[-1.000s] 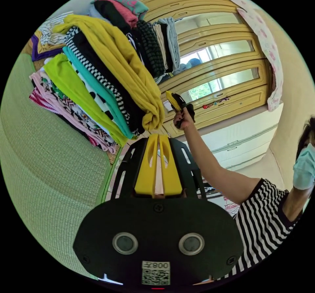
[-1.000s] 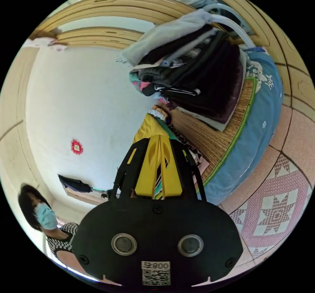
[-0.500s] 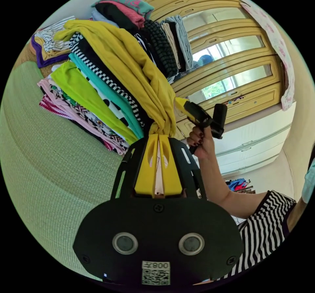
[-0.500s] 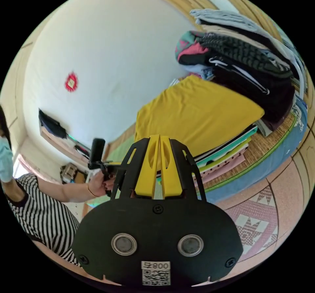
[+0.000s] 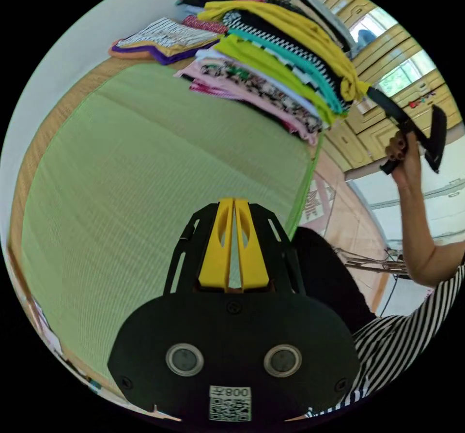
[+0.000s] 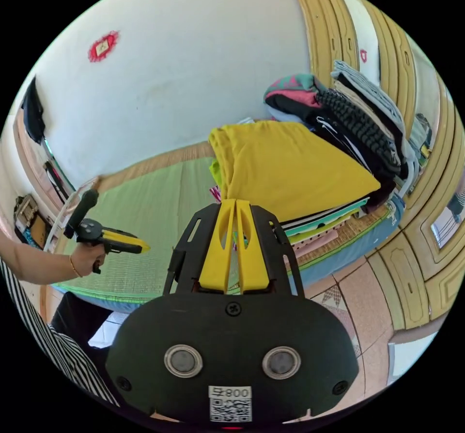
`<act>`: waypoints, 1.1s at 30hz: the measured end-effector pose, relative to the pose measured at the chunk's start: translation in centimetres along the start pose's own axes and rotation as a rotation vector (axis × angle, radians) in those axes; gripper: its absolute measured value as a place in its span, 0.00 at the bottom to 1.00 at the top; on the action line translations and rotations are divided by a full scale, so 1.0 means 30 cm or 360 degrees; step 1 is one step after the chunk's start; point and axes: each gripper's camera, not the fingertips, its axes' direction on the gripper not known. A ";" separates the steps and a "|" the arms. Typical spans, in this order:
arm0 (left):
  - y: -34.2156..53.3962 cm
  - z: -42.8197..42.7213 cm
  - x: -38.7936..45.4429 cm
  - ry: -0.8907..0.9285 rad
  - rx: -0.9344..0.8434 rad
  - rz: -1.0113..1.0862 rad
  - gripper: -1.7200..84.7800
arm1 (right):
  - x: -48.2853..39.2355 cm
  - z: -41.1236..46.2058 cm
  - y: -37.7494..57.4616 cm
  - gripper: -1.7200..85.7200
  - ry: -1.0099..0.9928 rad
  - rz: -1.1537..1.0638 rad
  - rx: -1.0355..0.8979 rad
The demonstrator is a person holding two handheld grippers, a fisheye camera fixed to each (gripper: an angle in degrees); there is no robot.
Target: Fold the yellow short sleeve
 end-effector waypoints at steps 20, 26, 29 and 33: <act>0.201 0.503 0.012 0.0194 0.0231 -0.0116 0.02 | -0.680 0.544 -0.699 0.11 -0.0192 -0.0275 -0.0044; 0.264 0.665 0.051 0.0096 0.0378 -0.0056 0.02 | -0.709 0.911 -1.068 0.11 0.0086 -0.0158 -0.0195; 0.275 0.750 0.045 0.0112 0.0387 -0.0057 0.02 | -0.698 1.033 -1.198 0.11 0.0233 -0.0187 -0.0229; 0.289 0.856 0.041 0.0104 0.0403 -0.0051 0.02 | -0.633 1.136 -1.328 0.11 0.0321 -0.0095 -0.0238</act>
